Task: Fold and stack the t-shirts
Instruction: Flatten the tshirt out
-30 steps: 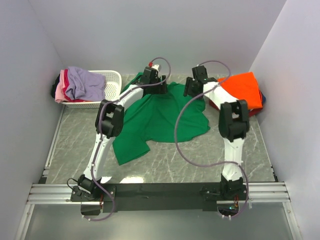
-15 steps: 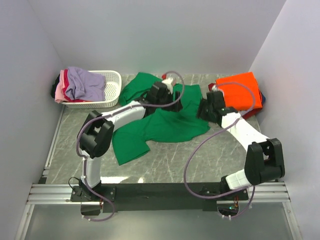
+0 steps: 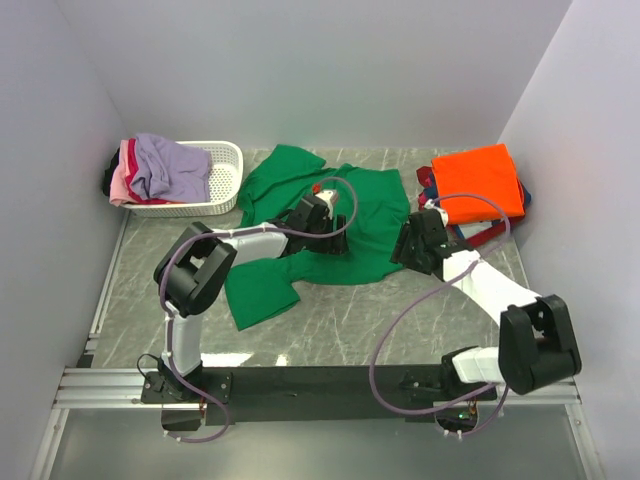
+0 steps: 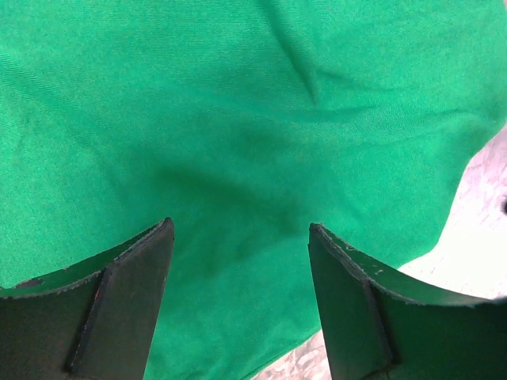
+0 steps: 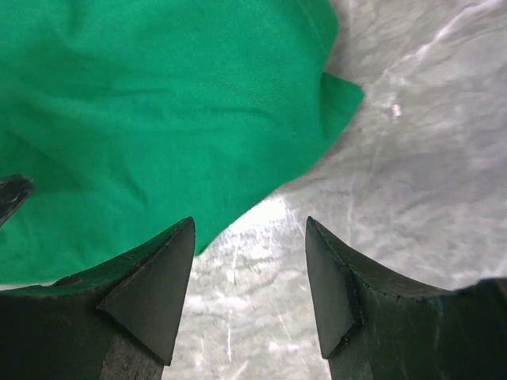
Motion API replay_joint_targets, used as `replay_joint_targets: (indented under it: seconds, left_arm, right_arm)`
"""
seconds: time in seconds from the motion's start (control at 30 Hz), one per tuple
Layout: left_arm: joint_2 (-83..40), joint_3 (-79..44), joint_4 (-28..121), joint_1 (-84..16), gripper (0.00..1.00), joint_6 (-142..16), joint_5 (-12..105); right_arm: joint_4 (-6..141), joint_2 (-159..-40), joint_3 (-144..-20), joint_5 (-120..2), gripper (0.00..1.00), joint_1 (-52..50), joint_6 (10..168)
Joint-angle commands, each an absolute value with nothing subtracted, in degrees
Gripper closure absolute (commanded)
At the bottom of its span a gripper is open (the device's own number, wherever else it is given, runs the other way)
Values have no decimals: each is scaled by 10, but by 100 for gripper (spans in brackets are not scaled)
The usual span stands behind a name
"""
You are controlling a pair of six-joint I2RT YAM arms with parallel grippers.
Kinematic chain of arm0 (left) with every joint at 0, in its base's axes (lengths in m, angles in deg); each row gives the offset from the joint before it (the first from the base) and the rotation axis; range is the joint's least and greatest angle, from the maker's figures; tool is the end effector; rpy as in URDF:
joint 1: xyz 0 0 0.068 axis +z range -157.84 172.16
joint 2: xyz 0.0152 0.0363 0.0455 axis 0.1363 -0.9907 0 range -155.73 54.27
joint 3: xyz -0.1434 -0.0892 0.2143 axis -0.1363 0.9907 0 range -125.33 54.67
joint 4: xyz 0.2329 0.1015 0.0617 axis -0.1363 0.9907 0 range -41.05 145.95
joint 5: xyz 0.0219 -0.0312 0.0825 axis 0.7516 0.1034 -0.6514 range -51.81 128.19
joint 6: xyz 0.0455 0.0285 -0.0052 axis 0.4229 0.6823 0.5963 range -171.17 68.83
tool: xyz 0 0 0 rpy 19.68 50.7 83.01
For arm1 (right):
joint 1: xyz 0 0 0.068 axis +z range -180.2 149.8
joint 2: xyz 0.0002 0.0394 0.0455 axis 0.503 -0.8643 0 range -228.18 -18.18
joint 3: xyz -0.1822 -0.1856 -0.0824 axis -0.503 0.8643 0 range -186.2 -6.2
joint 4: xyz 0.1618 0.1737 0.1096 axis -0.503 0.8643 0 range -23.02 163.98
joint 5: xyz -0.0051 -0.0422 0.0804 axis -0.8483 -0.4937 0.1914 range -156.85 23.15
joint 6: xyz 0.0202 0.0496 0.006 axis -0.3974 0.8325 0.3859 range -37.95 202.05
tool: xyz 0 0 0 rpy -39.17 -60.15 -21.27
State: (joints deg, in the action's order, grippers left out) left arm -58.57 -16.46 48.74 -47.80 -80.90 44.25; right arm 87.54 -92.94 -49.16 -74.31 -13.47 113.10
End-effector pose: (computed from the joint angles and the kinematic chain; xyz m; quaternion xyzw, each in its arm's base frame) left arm 0.3250 -0.2772 0.1661 0.1028 0.9049 -0.2739 0.3091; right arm 0.2477 0.0696 0.2037 0.1386 0.9345 0.0740 0.3193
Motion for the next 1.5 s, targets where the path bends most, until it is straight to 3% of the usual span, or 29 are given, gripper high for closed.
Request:
replay_joint_targets:
  seconds: [0.0, 0.67, 0.87, 1.0, 1.3, 1.47]
  left_arm:
    - [-561, -155, 459, -483, 26, -816, 428]
    - [-536, -133, 471, -484, 26, -807, 418]
    - [-544, -132, 481, -484, 26, -807, 414]
    - [-539, -122, 479, -484, 26, -809, 407]
    - [-519, -101, 480, -484, 26, -803, 401]
    - [-509, -91, 484, -484, 26, -798, 395]
  right_arm:
    - [824, -959, -487, -731, 35, -134, 1157]
    - [796, -1042, -481, -759, 39, -129, 1178]
    - [808, -1060, -496, -789, 72, -113, 1174]
    - [830, -1060, -504, -812, 100, -107, 1169]
    - [931, -983, -547, -880, 100, -83, 1149]
    - [946, -1010, -603, -905, 100, -83, 1125]
